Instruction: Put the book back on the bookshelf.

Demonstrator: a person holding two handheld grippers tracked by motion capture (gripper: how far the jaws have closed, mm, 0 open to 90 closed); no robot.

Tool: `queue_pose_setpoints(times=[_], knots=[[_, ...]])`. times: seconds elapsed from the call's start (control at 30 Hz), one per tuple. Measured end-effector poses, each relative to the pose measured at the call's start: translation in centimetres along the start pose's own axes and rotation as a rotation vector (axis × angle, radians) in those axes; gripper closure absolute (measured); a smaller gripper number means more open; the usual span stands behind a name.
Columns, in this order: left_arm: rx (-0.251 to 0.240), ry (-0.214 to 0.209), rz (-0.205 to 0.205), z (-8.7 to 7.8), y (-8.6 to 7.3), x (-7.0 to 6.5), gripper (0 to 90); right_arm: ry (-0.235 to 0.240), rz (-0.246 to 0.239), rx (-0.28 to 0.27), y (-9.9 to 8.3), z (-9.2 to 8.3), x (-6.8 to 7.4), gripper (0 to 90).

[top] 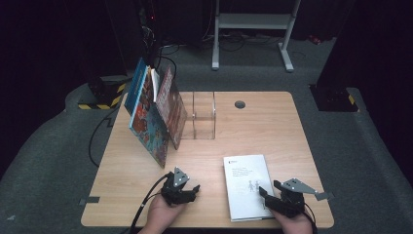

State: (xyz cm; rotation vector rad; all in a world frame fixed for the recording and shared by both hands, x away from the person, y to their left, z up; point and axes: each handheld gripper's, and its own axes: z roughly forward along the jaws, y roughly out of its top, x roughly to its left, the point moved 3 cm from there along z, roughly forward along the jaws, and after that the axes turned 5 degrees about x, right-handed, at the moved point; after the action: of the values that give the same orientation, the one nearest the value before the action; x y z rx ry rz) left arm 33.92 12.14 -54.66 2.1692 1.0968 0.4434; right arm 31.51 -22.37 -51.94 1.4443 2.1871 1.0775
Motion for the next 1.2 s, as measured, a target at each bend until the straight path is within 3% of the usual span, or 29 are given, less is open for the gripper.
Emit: queue_pose_setpoints(times=[0.4,0.7,0.8,0.83,0.9,0.97,1.2], knots=[[0.000,-0.003,0.001,-0.1,-0.1,0.0,30.0,0.063,0.066,0.018,-0.2,0.3,-0.2,30.6],[0.008,-0.014,-0.008,-0.3,-0.1,-0.3,31.7,0.043,0.081,0.019,-0.4,0.1,0.1,31.0],[-0.001,-0.101,-0.030,-0.5,0.1,-1.8,34.3,0.037,0.078,0.016,-0.4,0.1,0.2,31.0],[-0.024,-0.101,0.006,-0.5,0.3,-3.1,35.3,0.034,0.080,0.018,-0.4,0.1,0.3,31.1],[-0.034,-0.104,0.015,-0.5,0.5,-3.7,35.6,0.031,0.082,0.018,-0.4,0.2,0.3,31.1],[-0.055,-0.101,0.053,-0.4,1.0,-5.1,35.9,0.025,0.080,0.015,-0.4,0.2,0.3,31.2],[-0.054,-0.131,0.042,0.2,1.3,-6.1,36.9,0.012,0.084,0.010,-0.4,0.2,0.5,31.3]])
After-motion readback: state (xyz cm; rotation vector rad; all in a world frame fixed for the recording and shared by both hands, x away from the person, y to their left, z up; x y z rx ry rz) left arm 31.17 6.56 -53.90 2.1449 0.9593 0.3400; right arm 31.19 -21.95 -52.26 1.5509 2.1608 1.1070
